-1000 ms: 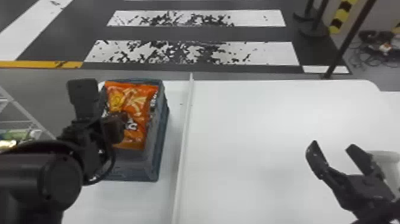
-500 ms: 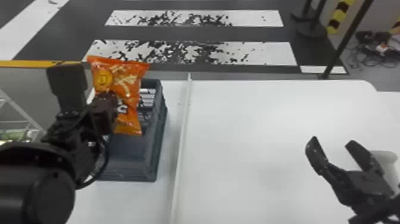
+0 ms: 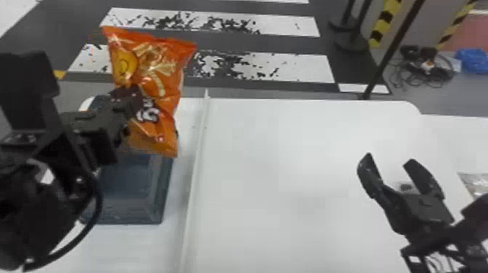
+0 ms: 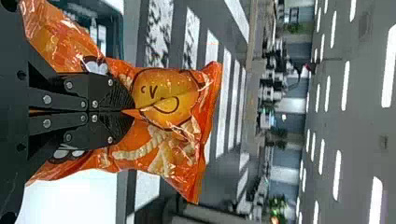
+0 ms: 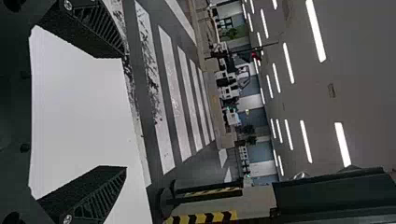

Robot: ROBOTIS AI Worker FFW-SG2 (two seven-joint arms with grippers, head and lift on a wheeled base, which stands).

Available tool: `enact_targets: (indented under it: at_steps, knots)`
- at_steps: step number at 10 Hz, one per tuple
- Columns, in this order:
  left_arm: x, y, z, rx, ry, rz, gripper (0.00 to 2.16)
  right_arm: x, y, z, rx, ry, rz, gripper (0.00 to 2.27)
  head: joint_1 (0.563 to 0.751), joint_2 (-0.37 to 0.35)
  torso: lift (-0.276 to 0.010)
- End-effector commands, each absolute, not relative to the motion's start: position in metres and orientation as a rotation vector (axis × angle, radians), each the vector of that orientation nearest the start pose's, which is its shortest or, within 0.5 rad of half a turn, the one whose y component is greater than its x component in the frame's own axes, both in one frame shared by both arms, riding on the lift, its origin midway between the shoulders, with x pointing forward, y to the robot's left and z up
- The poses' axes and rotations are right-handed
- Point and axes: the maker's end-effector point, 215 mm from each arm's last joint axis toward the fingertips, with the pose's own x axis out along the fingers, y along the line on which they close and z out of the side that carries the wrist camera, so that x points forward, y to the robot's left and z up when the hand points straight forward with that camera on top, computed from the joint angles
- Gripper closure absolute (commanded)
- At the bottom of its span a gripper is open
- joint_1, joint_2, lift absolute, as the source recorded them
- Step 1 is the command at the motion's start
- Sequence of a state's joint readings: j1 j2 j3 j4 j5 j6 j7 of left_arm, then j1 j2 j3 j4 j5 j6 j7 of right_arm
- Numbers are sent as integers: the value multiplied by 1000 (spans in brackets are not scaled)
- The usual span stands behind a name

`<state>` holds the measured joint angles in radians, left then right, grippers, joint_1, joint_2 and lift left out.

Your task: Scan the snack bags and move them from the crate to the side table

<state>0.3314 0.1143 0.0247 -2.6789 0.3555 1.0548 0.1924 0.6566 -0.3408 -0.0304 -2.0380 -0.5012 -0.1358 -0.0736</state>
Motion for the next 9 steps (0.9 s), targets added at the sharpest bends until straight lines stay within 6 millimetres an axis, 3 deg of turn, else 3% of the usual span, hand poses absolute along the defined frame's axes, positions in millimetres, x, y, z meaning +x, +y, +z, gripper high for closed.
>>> enact_targets:
  at_steps: [1, 2, 3, 6, 9]
  knots:
    - [423, 144, -236, -104, 322, -224, 1865, 404, -302, -356, 201, 74, 9, 70, 695, -122, -87]
    - [417, 106, -256, -139, 370, -334, 1865, 404, -302, -353, 207, 67, 8, 70, 695, -184, -87]
    - [410, 75, -289, -155, 439, -406, 1865, 405, -301, -352, 209, 66, 8, 73, 695, -218, -87]
    - [397, 10, -372, -217, 559, -595, 1865, 406, -303, -343, 215, 51, 8, 76, 695, -350, -87]
    - [378, -52, -461, -46, 710, -698, 1862, 407, -307, -312, 231, 2, 8, 76, 695, -350, -87]
